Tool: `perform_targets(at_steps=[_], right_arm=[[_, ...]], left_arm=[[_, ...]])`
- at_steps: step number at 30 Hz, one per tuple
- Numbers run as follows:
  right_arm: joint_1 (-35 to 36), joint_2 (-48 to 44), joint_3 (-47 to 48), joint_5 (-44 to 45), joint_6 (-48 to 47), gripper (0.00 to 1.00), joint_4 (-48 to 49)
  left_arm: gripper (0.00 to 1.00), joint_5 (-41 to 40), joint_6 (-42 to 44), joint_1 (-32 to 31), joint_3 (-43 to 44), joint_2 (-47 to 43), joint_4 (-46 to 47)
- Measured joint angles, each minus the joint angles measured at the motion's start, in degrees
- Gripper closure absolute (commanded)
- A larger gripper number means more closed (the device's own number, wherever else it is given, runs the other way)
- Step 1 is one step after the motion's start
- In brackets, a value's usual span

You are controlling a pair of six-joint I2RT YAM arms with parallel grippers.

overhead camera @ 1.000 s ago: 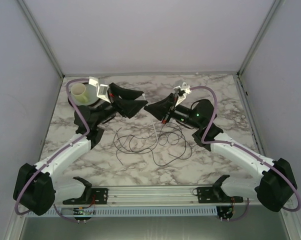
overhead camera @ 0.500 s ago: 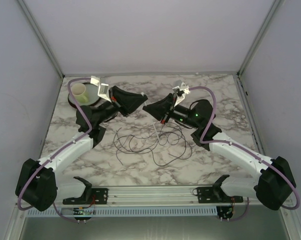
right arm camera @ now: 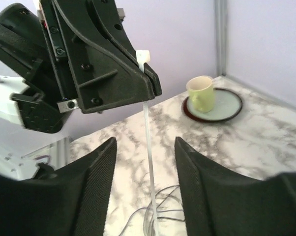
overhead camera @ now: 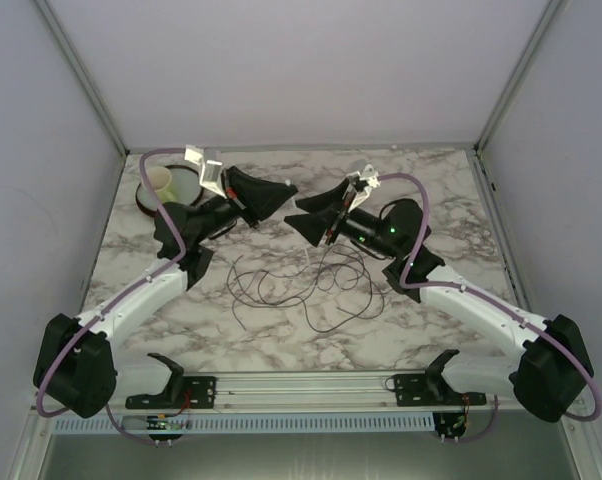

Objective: Zip-tie the wires
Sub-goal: Pick up the ribbon at the center of the board, then tie the cable at the center of the board.

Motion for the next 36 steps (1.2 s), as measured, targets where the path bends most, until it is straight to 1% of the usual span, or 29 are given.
perform_targets(at_steps=[1,3,4,9,15,18,24,33,36], right_arm=[[0.04,-0.37,-0.07,1.16,-0.85,0.23,-0.90],[0.15,-2.12,-0.79,3.78,-2.62,0.05,-2.54],[0.17,-3.67,-1.53,5.73,-3.74,0.01,-3.34],[0.11,-12.72,-6.25,13.22,-11.54,0.01,-5.51],[0.09,-20.65,-13.60,20.61,-20.33,0.01,-5.88],[0.04,-23.04,-16.37,22.93,-23.28,0.01,-6.34],[0.00,-25.22,-18.45,24.30,-25.29,0.01,-6.69],[0.00,-25.33,-19.93,24.28,-25.24,0.01,-6.21],[0.00,-25.18,-19.93,24.28,-25.27,0.01,-6.25]], left_arm=[[1.00,0.00,1.05,0.00,0.74,0.07,-1.38],[1.00,0.00,4.07,0.02,2.91,0.09,-5.40],[1.00,0.09,5.99,0.07,4.57,0.20,-8.26],[1.00,1.66,12.94,1.09,11.96,3.04,-18.43],[1.00,3.78,16.59,4.24,13.75,9.94,-23.67],[1.00,4.81,17.55,5.86,14.51,14.67,-24.39],[1.00,6.29,15.63,7.76,15.87,23.04,-20.52],[1.00,6.60,10.73,8.48,22.18,34.80,-10.75],[1.00,6.62,9.57,8.57,23.23,37.97,-8.90]])
